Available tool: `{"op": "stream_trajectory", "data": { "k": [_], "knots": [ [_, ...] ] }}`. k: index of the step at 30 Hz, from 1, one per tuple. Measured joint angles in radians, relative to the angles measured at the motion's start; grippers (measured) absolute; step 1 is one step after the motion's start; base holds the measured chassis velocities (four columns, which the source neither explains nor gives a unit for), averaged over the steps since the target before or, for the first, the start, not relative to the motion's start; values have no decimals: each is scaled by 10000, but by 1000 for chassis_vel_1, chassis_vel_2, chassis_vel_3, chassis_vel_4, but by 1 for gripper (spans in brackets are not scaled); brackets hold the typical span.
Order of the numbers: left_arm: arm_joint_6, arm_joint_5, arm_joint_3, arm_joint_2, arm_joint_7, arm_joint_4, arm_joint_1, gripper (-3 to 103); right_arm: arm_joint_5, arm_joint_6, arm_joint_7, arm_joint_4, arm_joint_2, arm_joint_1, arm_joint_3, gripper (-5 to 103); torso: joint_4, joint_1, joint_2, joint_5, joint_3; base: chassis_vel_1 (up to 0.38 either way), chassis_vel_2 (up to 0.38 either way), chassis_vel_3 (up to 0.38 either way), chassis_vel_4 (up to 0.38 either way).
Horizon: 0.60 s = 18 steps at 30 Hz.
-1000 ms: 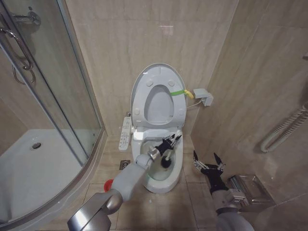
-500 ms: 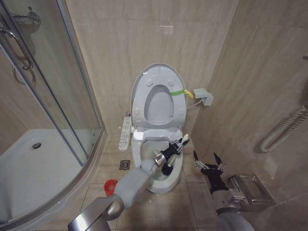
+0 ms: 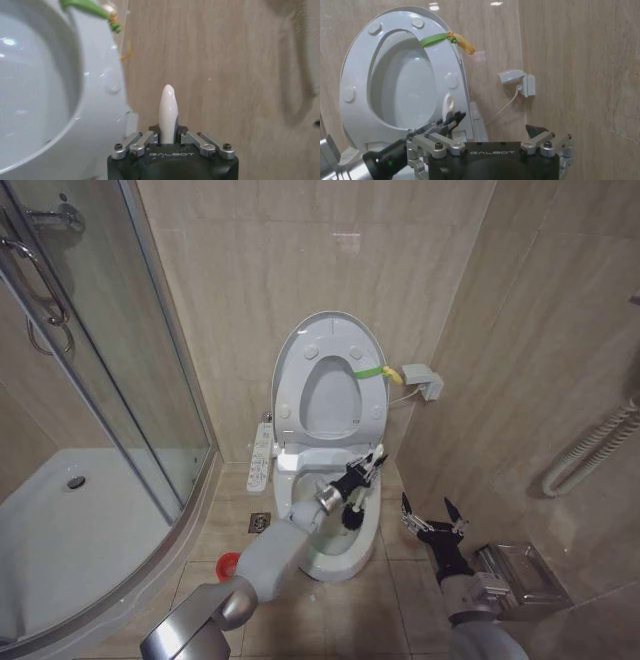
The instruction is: Open the toilet lid, clean the toilet bowl with a toilet brush, close the toilet lid, and flush.
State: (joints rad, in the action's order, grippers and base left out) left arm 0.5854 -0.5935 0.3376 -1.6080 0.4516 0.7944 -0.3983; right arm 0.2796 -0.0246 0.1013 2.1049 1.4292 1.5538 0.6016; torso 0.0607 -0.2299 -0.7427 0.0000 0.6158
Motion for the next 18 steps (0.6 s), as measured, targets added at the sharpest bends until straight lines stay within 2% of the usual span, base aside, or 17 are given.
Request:
{"op": "stream_trajectory", "data": {
  "k": [5,9,18],
  "knots": [
    [1,-69,243,1,-78,296,-351,20,0,0,1,1,1,0,0,100,-1,0,0,1,0,0,0,0,0],
    [19,-144,294,-1,86,-71,-491,20,0,0,0,0,0,0,0,100,0,0,0,-1,0,0,0,0,0],
    [-532,-17,227,2,111,-744,-433,20,0,0,0,0,1,0,0,100,0,0,0,-1,0,0,0,0,0]
  ]
}}
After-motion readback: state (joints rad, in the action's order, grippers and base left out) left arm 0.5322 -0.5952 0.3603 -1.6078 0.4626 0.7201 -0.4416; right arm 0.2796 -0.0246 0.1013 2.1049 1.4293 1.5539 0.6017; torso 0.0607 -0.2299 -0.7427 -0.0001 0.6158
